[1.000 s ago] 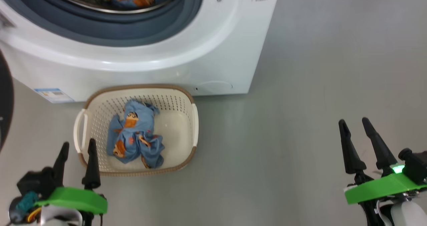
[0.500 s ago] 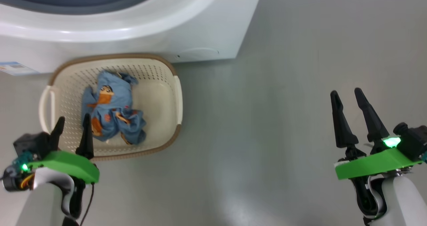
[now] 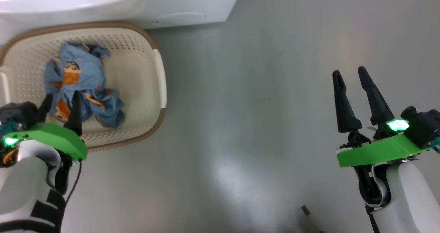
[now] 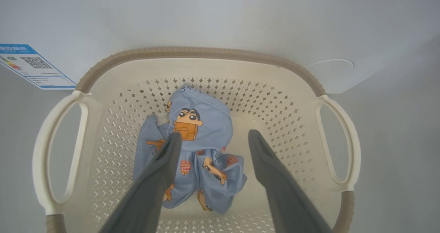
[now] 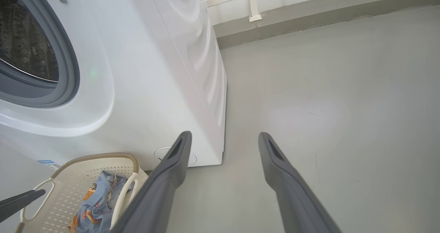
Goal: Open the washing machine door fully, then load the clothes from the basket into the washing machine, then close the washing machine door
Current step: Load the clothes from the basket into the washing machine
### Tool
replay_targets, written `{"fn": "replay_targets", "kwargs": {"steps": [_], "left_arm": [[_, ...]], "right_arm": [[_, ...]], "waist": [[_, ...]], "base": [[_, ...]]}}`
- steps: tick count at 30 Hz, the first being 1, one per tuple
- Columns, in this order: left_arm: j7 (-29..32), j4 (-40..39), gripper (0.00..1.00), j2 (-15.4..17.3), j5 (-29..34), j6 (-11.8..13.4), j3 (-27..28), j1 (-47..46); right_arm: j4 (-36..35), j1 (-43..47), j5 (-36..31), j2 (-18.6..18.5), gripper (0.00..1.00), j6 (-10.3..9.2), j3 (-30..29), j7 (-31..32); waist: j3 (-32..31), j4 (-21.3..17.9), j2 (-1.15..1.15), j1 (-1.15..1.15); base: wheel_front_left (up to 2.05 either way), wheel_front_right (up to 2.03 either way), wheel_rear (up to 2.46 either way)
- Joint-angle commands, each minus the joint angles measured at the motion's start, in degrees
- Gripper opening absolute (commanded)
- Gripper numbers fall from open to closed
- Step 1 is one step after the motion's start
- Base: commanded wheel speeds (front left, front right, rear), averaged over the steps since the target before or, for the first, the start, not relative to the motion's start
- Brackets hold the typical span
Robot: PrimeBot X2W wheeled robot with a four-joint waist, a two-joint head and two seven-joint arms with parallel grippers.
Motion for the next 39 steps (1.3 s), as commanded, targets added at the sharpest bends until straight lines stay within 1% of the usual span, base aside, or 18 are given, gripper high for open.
{"fn": "replay_targets", "kwargs": {"steps": [1, 6, 16, 28, 39], "left_arm": [[-0.37, 0.70, 1.00, 3.08, -0.52, -0.09, 0.80, -0.83], [-0.37, 5.88, 1.00, 4.82, -1.36, -0.09, -1.56, -5.34], [-0.31, 15.24, 1.00, 8.04, -2.52, -0.09, -8.62, -14.78], [2.63, 20.73, 1.00, 9.52, -3.51, -0.09, -12.95, -22.56], [5.49, 22.77, 1.00, 11.60, -4.28, 0.06, -13.91, -25.02]], "right_arm": [[-1.51, 0.22, 0.17, 0.16, 1.00, 0.09, 1.69, -0.27], [-1.92, -0.92, 0.17, 0.48, 1.00, 0.09, 2.80, -0.27], [-2.68, -2.59, 0.25, 0.62, 1.00, 0.09, 3.53, -0.27], [-4.16, -3.91, -0.01, 0.20, 1.00, 0.09, 4.57, -0.27], [-4.76, -4.50, 0.11, 0.73, 1.00, 0.09, 6.02, -0.27]], "waist": [[2.68, -1.48, 0.00, 0.00], [5.79, -2.53, 0.00, 0.00], [11.35, -4.43, 0.00, 0.00], [15.34, -5.13, 0.00, 0.00], [16.84, -6.98, 0.00, 0.00]], "base": [[0.00, 0.00, 0.00], [0.00, 0.00, 0.00], [0.00, 0.00, 0.00], [0.00, 0.00, 0.00], [0.00, 0.00, 0.00]]}}
